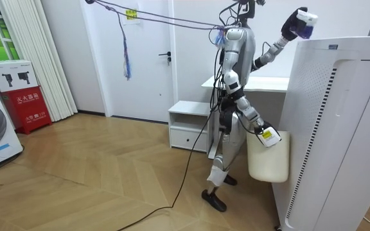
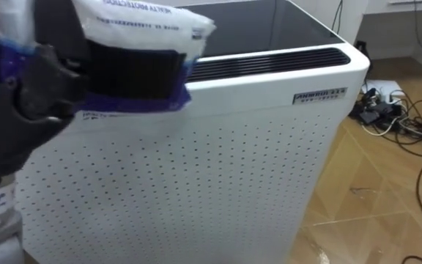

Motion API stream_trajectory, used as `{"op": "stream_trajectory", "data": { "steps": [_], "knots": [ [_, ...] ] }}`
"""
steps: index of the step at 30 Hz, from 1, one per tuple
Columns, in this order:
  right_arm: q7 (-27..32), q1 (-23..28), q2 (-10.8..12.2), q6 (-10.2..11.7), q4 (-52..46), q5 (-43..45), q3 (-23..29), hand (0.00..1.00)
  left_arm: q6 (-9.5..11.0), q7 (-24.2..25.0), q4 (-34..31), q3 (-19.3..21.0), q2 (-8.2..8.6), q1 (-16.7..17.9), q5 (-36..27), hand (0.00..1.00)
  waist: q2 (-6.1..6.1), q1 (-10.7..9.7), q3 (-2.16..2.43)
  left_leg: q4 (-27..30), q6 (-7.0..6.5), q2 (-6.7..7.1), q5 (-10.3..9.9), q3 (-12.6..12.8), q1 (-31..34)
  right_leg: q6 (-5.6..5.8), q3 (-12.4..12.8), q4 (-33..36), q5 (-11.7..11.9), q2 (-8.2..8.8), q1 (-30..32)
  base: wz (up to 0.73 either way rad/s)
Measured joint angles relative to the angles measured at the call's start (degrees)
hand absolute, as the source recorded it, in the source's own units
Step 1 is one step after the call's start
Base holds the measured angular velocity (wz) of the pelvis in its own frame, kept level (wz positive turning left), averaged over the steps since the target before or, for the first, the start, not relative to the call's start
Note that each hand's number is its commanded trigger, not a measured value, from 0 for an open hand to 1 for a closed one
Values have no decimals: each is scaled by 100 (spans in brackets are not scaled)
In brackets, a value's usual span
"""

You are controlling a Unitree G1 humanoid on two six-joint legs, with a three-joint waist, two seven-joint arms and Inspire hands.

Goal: Pick garbage

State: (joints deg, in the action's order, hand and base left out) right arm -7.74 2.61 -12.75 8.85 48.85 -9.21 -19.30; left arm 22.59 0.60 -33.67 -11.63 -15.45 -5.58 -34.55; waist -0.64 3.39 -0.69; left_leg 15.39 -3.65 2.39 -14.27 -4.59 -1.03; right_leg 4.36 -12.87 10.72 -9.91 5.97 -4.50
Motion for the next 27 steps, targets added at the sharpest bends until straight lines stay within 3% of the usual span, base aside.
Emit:
{"op": "stream_trajectory", "data": {
  "steps": [3,6,12,17,22,27],
  "knots": [
    [1,-9,55,-2,-2,-1,-44,100,-160,424,-37,-32,121,-5,-579,100,4,12,6,8,9,-12,5,48,85,-14,32,8,9,-6,107,-7],
    [-18,-39,63,-10,-1,5,-191,100,-334,840,-47,-194,131,-111,-1078,100,25,-13,13,19,10,-9,6,49,101,-14,45,8,8,-5,142,0],
    [-57,-88,158,-72,12,39,-259,100,-770,1526,11,-349,193,-163,-1296,100,37,-12,11,19,10,-13,7,72,91,-13,116,5,8,-6,155,-2],
    [-58,-159,146,-205,-17,56,-244,100,-994,1782,213,-426,70,-153,-712,100,24,-5,4,31,10,-13,7,75,152,-13,98,4,8,-6,172,0],
    [-56,-288,128,-258,-14,55,-233,100,-981,2021,745,-520,71,-27,10,100,-33,18,-15,130,15,-32,9,96,359,-37,61,87,23,-15,365,0],
    [-55,-427,134,-280,-6,82,-234,100,-1068,2375,1588,-751,11,238,815,100,-175,3,-48,194,53,-62,32,49,627,-60,-27,319,16,-7,676,3]
  ]
}}
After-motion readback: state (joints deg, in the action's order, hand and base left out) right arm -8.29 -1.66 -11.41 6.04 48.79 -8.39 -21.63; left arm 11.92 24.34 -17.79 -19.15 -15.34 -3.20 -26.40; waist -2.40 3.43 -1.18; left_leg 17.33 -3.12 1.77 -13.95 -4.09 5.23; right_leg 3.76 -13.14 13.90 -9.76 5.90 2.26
